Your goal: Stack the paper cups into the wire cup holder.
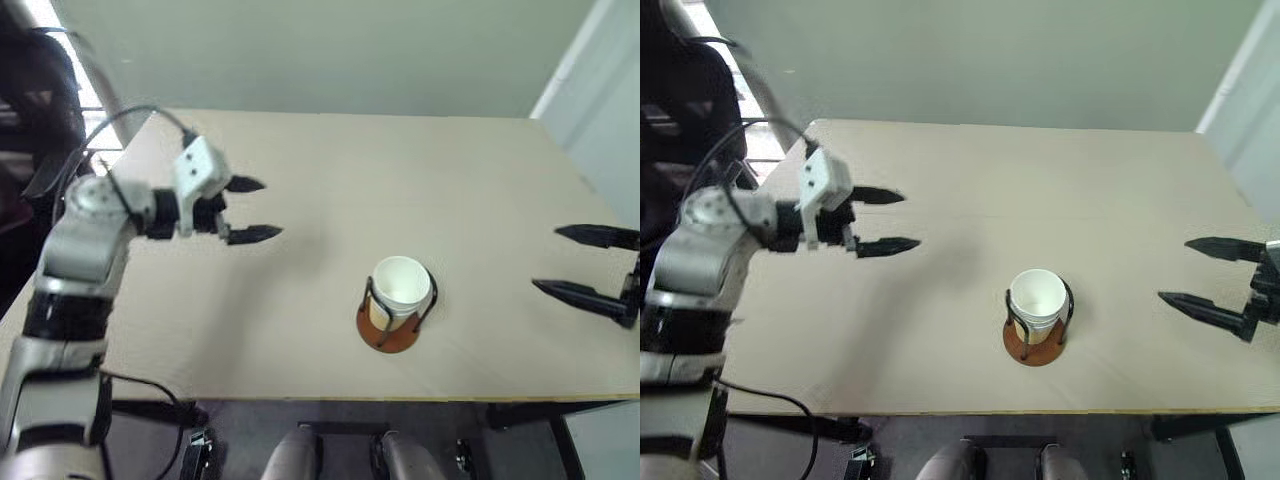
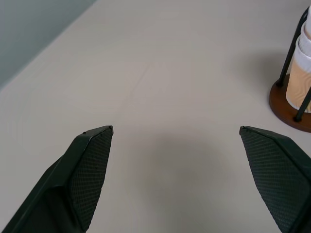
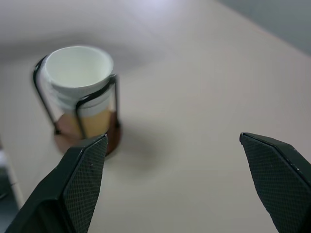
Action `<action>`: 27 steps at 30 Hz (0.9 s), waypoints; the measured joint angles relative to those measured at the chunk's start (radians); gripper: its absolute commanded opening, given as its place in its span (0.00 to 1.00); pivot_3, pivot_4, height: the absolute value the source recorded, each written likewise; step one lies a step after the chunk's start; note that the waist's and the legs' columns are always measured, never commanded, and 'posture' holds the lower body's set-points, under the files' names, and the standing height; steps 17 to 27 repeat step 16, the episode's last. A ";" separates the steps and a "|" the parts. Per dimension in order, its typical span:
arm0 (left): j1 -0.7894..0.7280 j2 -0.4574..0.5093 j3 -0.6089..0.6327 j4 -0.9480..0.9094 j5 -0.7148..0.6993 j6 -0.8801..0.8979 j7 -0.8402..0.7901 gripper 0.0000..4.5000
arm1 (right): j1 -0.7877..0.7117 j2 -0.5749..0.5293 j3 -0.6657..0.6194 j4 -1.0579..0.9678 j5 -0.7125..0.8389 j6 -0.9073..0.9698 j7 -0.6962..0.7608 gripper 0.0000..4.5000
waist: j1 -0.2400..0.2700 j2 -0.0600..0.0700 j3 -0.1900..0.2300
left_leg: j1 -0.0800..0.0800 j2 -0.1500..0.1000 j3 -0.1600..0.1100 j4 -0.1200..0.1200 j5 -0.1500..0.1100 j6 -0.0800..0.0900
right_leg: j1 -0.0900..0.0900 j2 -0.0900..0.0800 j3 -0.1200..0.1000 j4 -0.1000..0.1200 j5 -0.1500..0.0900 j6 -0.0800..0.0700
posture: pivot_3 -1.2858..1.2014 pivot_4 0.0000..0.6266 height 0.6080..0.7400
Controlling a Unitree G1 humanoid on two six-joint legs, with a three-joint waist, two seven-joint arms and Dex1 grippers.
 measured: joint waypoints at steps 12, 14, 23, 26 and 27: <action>0.236 -0.031 0.187 -0.124 -0.062 0.095 0.189 0.99 | -0.152 0.014 0.147 0.201 -0.078 -0.034 0.024 1.00 | 0.000 -0.001 0.001 | 0.003 0.004 0.000 -0.002 -0.002 0.003 | -0.002 0.003 -0.003 0.007 0.002 -0.016 | 0.52 0.24 1.00; 0.245 -0.043 0.192 -0.129 -0.065 0.089 0.205 0.99 | -0.179 0.014 0.168 0.209 -0.079 -0.039 0.033 1.00 | -0.003 -0.002 0.001 | 0.004 0.005 0.000 -0.002 0.000 0.001 | -0.002 0.004 -0.002 0.007 0.002 -0.021 | 0.52 0.24 1.00; 0.244 -0.056 0.198 -0.138 -0.066 0.071 0.221 0.99 | -0.201 0.014 0.179 0.218 -0.079 -0.049 0.042 1.00 | -0.003 -0.002 0.001 | 0.004 0.006 0.000 -0.002 0.002 0.001 | -0.002 0.004 -0.002 0.007 0.003 -0.023 | 0.52 0.24 1.00; 0.244 -0.056 0.198 -0.138 -0.066 0.071 0.221 0.99 | -0.201 0.014 0.179 0.218 -0.079 -0.049 0.042 1.00 | -0.003 -0.002 0.001 | 0.004 0.006 0.000 -0.002 0.002 0.001 | -0.002 0.004 -0.002 0.007 0.003 -0.023 | 0.52 0.24 1.00; 0.244 -0.056 0.198 -0.138 -0.066 0.071 0.221 0.99 | -0.201 0.014 0.179 0.218 -0.079 -0.049 0.042 1.00 | -0.003 -0.002 0.001 | 0.004 0.006 0.000 -0.002 0.002 0.001 | -0.002 0.004 -0.002 0.007 0.003 -0.023 | 0.52 0.24 1.00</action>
